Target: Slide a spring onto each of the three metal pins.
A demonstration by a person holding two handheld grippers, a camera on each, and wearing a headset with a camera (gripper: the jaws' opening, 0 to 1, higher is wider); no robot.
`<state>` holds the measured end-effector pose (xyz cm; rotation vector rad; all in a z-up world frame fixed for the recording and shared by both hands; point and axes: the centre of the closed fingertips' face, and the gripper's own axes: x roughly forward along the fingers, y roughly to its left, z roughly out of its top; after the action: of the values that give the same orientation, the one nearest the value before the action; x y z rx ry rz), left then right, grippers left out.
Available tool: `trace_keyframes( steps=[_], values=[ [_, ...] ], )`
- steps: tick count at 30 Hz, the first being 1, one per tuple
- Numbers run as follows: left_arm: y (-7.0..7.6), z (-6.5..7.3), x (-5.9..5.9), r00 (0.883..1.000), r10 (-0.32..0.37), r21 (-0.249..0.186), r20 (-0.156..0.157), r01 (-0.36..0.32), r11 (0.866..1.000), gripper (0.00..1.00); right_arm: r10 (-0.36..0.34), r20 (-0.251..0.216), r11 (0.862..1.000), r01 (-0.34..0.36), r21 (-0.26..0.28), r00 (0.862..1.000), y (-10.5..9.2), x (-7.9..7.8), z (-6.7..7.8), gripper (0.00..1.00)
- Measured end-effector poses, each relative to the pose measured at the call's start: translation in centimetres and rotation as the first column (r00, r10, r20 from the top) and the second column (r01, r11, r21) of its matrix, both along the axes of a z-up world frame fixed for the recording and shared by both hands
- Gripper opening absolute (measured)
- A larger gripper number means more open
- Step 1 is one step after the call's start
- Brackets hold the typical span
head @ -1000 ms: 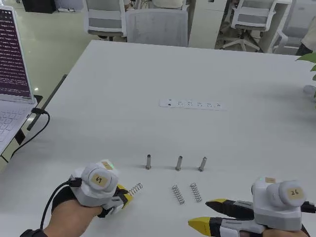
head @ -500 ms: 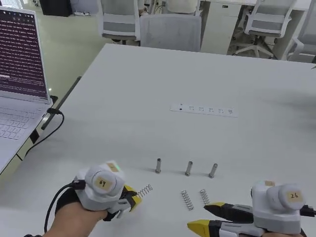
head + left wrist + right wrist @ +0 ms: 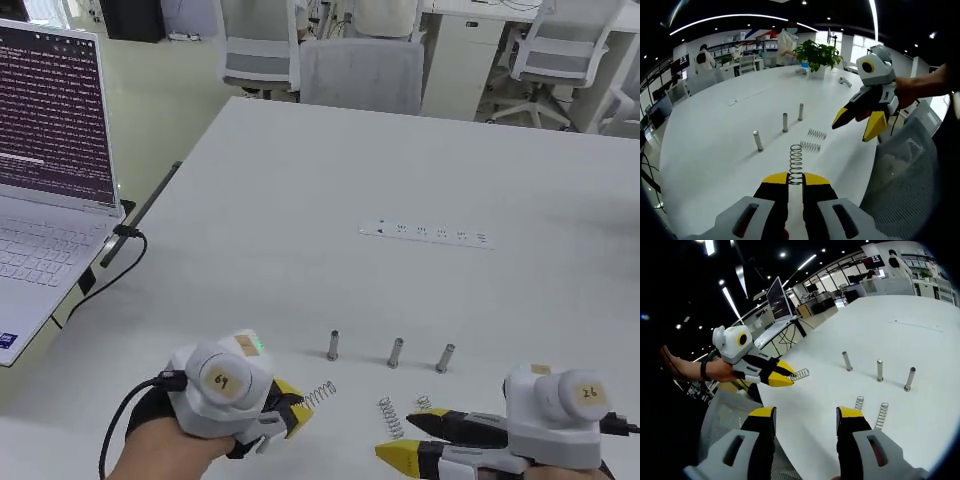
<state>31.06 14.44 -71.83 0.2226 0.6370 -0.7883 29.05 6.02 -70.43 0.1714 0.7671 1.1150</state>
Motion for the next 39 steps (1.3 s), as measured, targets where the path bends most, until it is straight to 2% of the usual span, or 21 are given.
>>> trace_keyframes(
  steps=[12,26,33,39],
  values=[
    [-2.4,1.3,-0.6,0.998,-0.05,-0.023,0.024,0.05,0.998,0.02,-0.011,-0.007,0.999,0.012,0.044,1.0,0.9,0.8,0.6,0.44],
    [-4.9,2.1,-1.9,0.994,-0.102,-0.045,0.036,0.104,0.994,0.02,0.007,-0.011,0.997,-0.006,0.075,1.0,2.0,0.7,0.9,0.4],
    [-5.8,2.3,-2.6,0.991,-0.128,-0.05,0.039,0.13,0.99,0.02,0.012,-0.023,0.995,-0.009,0.101,1.0,2.4,0.4,1.1,0.34],
    [-6.0,2.6,-2.6,0.989,-0.138,-0.052,0.047,0.14,0.989,0.02,0.016,-0.031,0.993,-0.012,0.118,0.999,2.5,0.1,1.3,0.28]
  ],
)
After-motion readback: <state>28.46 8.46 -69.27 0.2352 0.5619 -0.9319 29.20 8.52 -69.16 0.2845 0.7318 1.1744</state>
